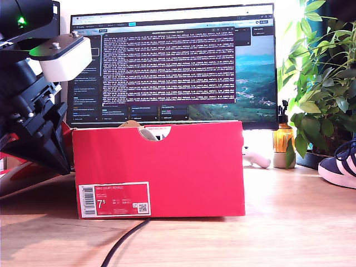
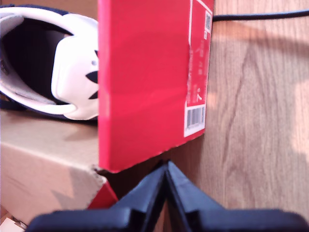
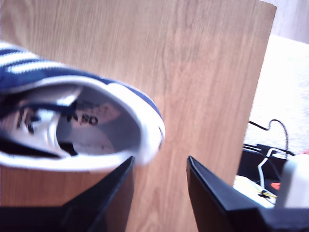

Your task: Pack the blue shoes by picking the first shoe and placing it inside the red shoebox, left side, then picking and rotating the second shoe and placing it in the shoebox

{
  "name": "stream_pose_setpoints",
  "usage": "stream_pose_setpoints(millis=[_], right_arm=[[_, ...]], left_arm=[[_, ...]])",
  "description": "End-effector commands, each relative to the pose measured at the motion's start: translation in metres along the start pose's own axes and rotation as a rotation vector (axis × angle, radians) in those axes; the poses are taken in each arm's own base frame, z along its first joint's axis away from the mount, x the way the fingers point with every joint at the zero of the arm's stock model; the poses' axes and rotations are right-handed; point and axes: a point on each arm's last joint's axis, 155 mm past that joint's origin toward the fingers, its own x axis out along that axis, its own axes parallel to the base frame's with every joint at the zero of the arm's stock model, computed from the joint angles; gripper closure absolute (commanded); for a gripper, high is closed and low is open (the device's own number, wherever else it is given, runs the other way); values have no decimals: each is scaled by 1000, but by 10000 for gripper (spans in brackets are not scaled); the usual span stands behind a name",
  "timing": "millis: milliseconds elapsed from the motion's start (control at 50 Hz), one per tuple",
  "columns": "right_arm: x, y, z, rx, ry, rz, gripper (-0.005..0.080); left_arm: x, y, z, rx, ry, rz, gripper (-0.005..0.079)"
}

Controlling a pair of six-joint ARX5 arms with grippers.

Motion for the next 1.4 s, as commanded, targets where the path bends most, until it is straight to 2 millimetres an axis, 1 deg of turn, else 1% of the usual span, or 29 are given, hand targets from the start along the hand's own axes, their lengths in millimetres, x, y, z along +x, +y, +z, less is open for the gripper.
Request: stream_pose_setpoints(millis=[0, 140, 460, 520, 720, 820, 880, 900, 940, 960, 1000, 1040, 1080, 1200, 1380], right_arm=[[12, -5, -4, 0, 18, -21, 442], [27, -7, -7, 12, 47, -24, 406], [52, -3, -5, 67, 55, 10, 405], [58, -5, -7, 84, 64, 6, 405], [85, -10, -22, 147, 124, 16, 405], [94, -13, -25, 172, 130, 14, 410], [97, -12, -26, 175, 128, 23, 443], [98, -12, -25, 176, 127, 26, 472], [98, -11, -26, 181, 127, 28, 562], [98, -11, -25, 188, 126, 28, 639], [98, -11, -25, 198, 126, 29, 766], [98, -9, -25, 199, 125, 36, 750], [98, -9, -25, 199, 126, 38, 766], [96, -7, -25, 173, 129, 42, 765], [81, -1, -18, 67, 123, 56, 765]], left_arm=[[3, 1, 1, 4, -3, 2, 761], [3, 1, 1, 4, -3, 1, 761], [3, 1, 1, 4, -3, 1, 761], [3, 1, 1, 4, -3, 1, 761], [3, 2, 1, 4, -3, 2, 761], [3, 1, 1, 4, -3, 1, 761], [3, 2, 1, 4, -3, 2, 761], [3, 1, 1, 4, -3, 1, 761], [3, 1, 1, 4, -3, 1, 761], [3, 1, 1, 4, -3, 1, 761], [3, 2, 1, 4, -3, 2, 761], [3, 2, 1, 4, -3, 2, 761], [3, 1, 1, 4, -3, 1, 761], [3, 1, 1, 4, -3, 1, 761], [3, 1, 1, 4, -3, 1, 761]])
